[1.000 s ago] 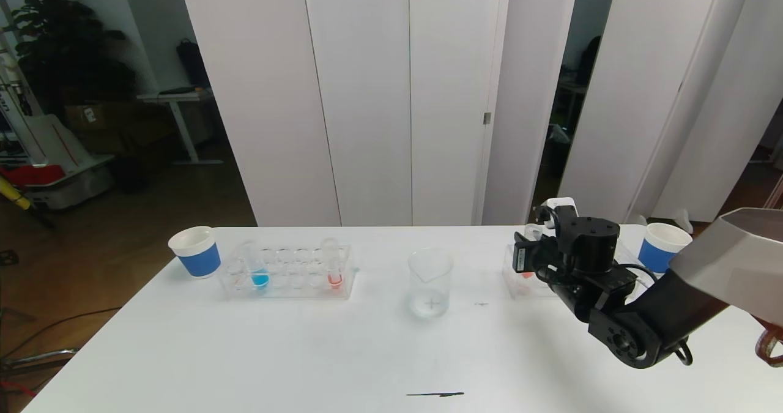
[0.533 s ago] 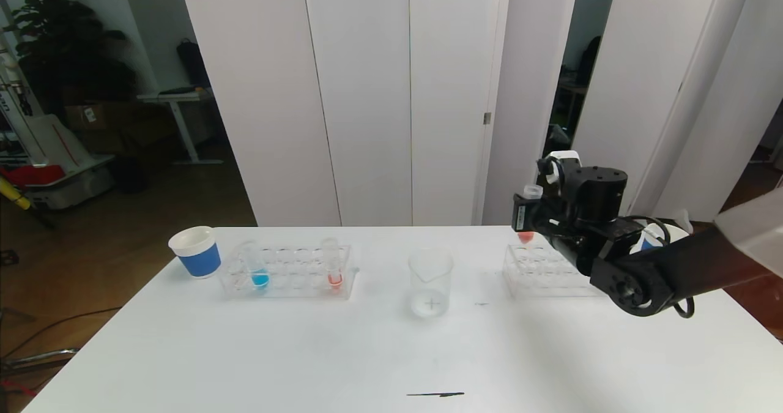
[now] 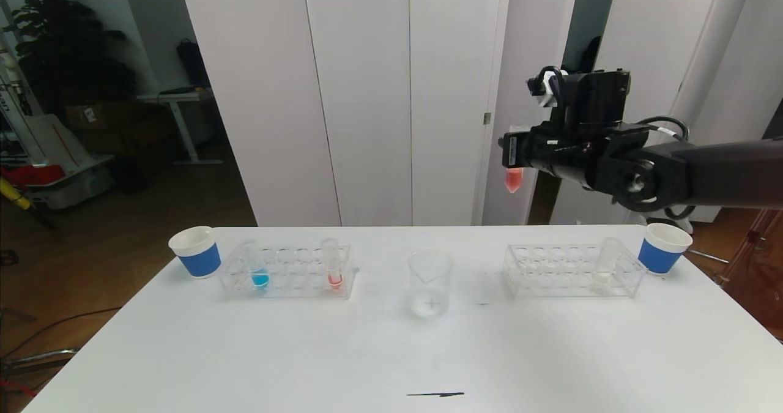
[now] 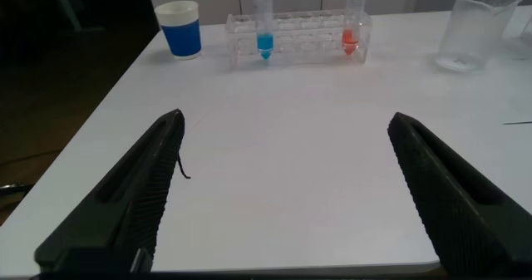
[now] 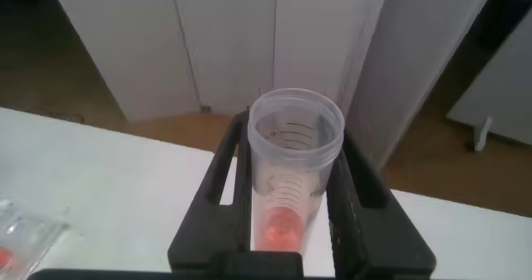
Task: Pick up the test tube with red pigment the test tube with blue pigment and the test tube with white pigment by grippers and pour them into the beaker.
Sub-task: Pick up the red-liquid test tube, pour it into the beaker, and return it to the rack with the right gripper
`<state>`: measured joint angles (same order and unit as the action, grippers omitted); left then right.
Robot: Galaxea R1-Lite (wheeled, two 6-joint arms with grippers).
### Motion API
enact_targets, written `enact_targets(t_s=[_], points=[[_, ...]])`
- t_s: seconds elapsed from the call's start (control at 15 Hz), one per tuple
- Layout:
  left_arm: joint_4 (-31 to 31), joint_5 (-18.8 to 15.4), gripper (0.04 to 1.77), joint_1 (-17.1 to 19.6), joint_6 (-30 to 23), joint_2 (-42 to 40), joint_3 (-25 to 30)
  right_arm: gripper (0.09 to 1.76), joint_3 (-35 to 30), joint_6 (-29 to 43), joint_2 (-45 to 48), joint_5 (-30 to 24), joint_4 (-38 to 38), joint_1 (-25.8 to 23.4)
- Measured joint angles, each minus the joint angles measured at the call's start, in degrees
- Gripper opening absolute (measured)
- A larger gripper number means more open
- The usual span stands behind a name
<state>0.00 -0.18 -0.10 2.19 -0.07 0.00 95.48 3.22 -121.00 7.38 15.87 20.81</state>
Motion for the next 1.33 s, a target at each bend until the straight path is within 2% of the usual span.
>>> enact_targets(t_s=[0.07,0.2,0.4,0.6,0.87,1.07,1.33], points=[[0.0,0.0,1.75,0.0,0.0,0.0,0.0,0.58,2.6,-0.7,-0.7,-3.2,-1.3,0.0],[0.0,0.0,1.75,0.0,0.0,0.0,0.0,0.58,5.0,-7.0,-2.1,-5.6,-1.4,0.0],[0.0,0.0,1.75,0.0,0.0,0.0,0.0,0.58,4.6,-16.9,-3.8,-8.1,3.2,0.1],[0.0,0.0,1.75,0.0,0.0,0.0,0.0,0.58,0.7,-22.7,-4.8,-14.0,16.5,0.8],[0.0,0.0,1.75,0.0,0.0,0.0,0.0,0.58,-9.0,-29.7,-5.9,-24.1,30.8,1.0],[0.0,0.0,1.75,0.0,0.0,0.0,0.0,0.58,-13.4,-38.2,-6.3,-27.7,34.9,1.0],[0.0,0.0,1.75,0.0,0.0,0.0,0.0,0.58,-14.3,-44.6,-7.1,-32.2,37.2,0.5]])
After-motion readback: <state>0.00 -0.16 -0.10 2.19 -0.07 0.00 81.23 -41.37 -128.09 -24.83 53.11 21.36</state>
